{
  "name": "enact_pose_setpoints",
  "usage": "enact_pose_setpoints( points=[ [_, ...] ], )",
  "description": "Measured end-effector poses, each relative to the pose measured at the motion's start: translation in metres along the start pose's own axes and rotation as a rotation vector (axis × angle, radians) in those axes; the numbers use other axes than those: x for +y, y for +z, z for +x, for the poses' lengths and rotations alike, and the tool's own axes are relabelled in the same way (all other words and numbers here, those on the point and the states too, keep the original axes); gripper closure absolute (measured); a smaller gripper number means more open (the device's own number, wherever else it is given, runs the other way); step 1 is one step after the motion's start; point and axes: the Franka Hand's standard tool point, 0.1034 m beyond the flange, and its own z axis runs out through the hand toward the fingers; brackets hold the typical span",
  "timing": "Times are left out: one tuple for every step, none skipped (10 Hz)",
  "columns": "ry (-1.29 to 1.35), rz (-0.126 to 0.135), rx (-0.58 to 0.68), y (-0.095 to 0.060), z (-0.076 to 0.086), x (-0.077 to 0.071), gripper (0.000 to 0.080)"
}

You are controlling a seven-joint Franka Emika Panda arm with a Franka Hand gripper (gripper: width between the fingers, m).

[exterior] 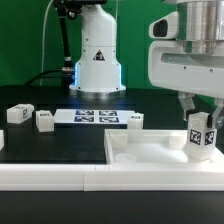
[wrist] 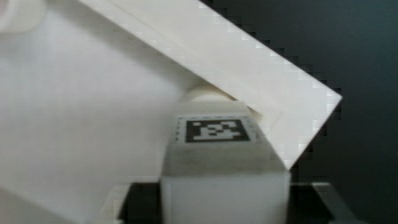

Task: Assemble one leg

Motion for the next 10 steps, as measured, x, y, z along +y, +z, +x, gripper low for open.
enact_pose_setpoints(
  points=[
    [-0.020, 0.000, 0.000, 0.0000, 0.0001, 0.0000, 0.0506],
    [-0.063, 0.000, -0.001, 0.0009, -0.0006, 0.0000, 0.0506],
    [-0.110, -0.001, -0.002, 0.0016, -0.0023, -0.0001, 0.0333],
    [-0.153, -0.001, -0.003, 0.0016, -0.0032, -0.0004, 0.0216],
    [-0.278, -0.004, -0.003, 0.0024, -0.0042, 0.0000, 0.0163],
    [-0.408, -0.006, -0.005, 0.0038, -0.0051, 0.0002, 0.0163],
    [-0.516, -0.006, -0.006, 0.0045, -0.0051, 0.0003, 0.0154],
    [-0.614, -0.007, -0.008, 0.0048, -0.0053, -0.0003, 0.0154],
    [-0.737, -0.012, -0.011, 0.0050, -0.0059, 0.0002, 0.0150],
    [-0.840, -0.018, -0.009, 0.0053, -0.0071, 0.0005, 0.0150]
  ],
)
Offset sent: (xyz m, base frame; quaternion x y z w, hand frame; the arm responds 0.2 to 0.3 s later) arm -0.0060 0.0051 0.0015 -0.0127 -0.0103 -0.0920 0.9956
